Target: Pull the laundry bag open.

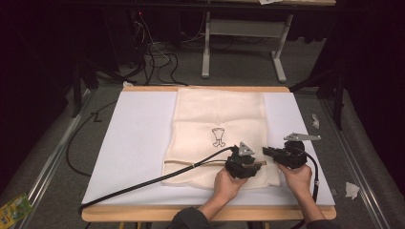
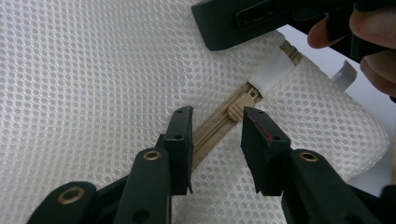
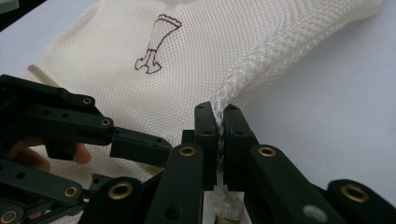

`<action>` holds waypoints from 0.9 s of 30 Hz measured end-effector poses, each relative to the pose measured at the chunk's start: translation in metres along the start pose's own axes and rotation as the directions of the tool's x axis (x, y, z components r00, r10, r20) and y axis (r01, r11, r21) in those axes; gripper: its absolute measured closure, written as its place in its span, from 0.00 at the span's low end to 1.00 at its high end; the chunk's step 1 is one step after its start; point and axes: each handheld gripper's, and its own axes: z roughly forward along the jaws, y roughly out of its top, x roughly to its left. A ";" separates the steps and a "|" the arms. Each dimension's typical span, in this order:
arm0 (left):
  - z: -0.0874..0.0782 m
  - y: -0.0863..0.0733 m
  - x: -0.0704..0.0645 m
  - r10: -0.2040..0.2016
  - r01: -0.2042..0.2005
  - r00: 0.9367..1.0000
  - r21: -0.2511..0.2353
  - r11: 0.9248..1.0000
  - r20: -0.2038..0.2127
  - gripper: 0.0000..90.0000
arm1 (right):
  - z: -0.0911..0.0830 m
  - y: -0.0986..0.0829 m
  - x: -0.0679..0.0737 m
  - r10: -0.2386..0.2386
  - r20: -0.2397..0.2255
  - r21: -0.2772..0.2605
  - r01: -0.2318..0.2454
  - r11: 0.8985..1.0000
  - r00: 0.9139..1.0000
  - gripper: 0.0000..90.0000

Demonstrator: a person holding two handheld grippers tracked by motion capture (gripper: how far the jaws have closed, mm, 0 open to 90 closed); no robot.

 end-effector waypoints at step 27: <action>0.012 0.001 -0.004 0.007 -0.007 0.998 0.008 1.000 0.059 0.78 | 0.001 -0.001 0.001 0.001 -0.006 0.002 -0.001 1.000 1.000 0.97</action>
